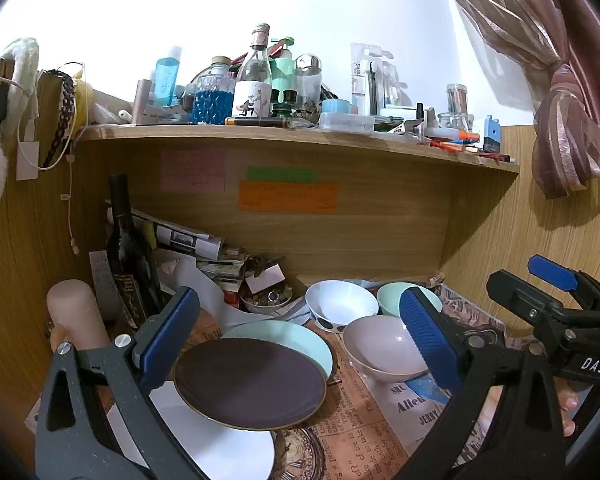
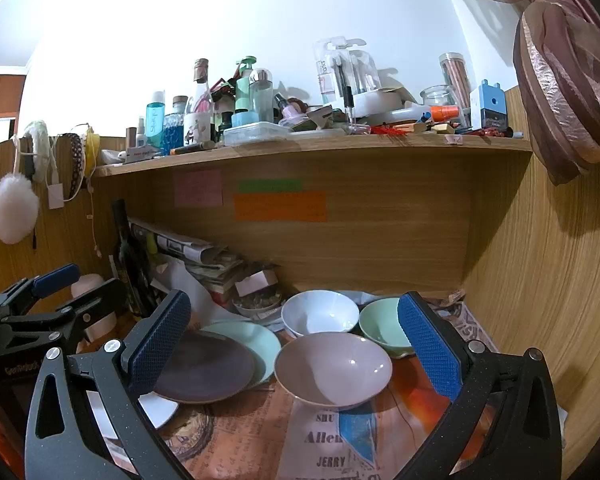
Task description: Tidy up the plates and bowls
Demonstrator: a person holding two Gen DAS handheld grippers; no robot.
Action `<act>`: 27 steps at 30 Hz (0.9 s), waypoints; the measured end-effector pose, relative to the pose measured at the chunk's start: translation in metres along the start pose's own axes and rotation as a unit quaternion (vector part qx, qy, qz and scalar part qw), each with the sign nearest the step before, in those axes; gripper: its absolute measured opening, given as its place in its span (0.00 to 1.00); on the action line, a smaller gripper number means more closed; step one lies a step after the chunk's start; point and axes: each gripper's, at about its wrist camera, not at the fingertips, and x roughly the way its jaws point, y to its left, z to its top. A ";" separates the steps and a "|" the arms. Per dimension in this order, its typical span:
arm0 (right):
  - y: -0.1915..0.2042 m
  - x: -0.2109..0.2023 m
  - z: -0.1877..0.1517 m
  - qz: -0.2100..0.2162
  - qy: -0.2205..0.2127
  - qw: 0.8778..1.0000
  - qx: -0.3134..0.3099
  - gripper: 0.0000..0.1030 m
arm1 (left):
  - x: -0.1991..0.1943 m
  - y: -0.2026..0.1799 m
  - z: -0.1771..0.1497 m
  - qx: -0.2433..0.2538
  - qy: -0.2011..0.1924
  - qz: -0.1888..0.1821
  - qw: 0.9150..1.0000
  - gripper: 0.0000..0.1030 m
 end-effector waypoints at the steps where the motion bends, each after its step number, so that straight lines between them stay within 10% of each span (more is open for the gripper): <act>1: 0.000 0.000 0.000 -0.001 -0.001 1.000 0.000 1.00 | 0.000 0.000 0.000 0.001 0.000 0.000 1.000 0.99; 27: 0.004 0.002 0.002 0.003 0.000 1.000 0.000 1.00 | -0.001 -0.002 0.000 0.002 -0.004 0.003 1.000 0.99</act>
